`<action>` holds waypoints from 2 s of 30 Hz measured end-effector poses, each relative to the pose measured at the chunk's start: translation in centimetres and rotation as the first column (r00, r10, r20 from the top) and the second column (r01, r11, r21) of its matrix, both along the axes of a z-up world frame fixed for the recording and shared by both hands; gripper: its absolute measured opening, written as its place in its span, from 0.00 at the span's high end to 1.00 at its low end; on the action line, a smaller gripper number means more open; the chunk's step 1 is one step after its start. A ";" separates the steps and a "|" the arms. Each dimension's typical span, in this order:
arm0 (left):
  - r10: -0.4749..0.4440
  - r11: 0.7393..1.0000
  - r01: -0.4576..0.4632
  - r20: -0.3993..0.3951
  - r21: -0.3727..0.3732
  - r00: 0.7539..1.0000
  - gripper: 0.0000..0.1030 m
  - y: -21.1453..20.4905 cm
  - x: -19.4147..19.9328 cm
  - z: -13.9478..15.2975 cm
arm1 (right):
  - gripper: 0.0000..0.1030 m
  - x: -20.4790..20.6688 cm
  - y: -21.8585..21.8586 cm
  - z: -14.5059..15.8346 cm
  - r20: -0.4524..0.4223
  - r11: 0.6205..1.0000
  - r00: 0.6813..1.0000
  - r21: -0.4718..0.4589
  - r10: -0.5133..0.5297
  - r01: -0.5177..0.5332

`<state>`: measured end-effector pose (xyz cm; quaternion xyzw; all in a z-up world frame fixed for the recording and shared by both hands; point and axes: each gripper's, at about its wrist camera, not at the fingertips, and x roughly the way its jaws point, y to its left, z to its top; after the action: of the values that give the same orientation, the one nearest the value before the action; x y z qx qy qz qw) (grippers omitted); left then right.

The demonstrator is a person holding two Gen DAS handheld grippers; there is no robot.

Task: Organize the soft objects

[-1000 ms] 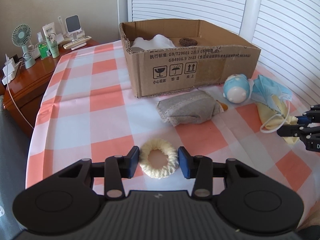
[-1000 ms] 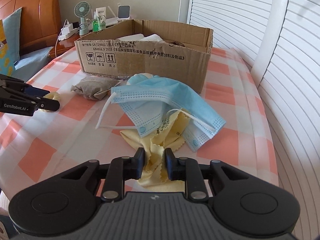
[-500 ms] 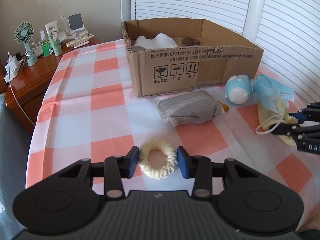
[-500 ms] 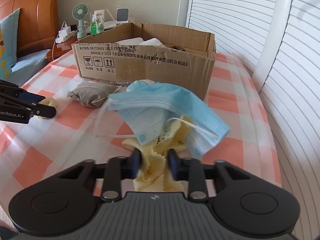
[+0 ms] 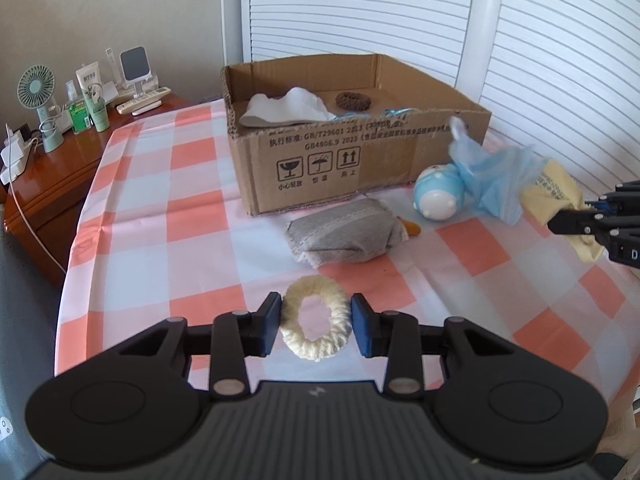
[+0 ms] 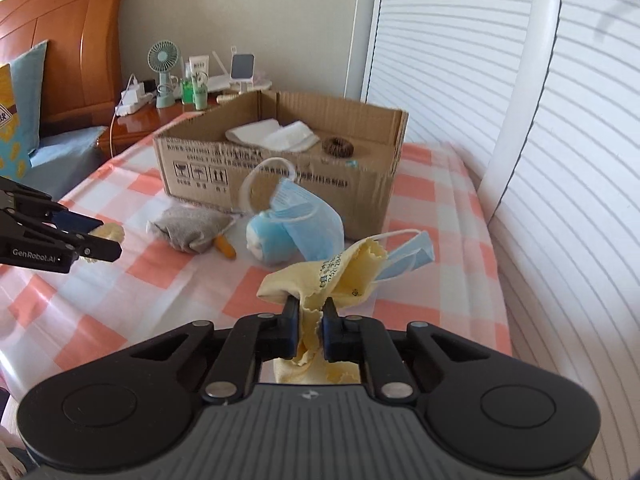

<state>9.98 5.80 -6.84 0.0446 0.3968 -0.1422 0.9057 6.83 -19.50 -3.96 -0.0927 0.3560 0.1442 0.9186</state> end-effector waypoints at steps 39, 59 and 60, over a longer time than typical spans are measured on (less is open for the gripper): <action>-0.181 0.981 0.163 0.185 0.109 0.966 0.65 -4.8 6.4 8.3 | 0.87 1.9 -0.6 5.9 0.106 0.998 0.994 0.057 0.030 -0.037; 0.004 0.993 -0.028 0.205 0.116 0.979 0.02 -2.5 7.0 7.2 | 0.87 6.2 1.4 6.9 0.124 0.997 0.990 0.029 0.069 -0.073; 0.015 0.993 -0.039 0.206 0.112 0.978 0.02 -2.4 6.1 7.3 | 0.87 6.7 1.5 7.0 0.119 0.996 0.990 0.038 0.073 -0.078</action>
<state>16.11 3.38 0.45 0.1061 0.3095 -0.1013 0.9395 13.56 -17.97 3.07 -0.0950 0.2942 0.1806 0.9337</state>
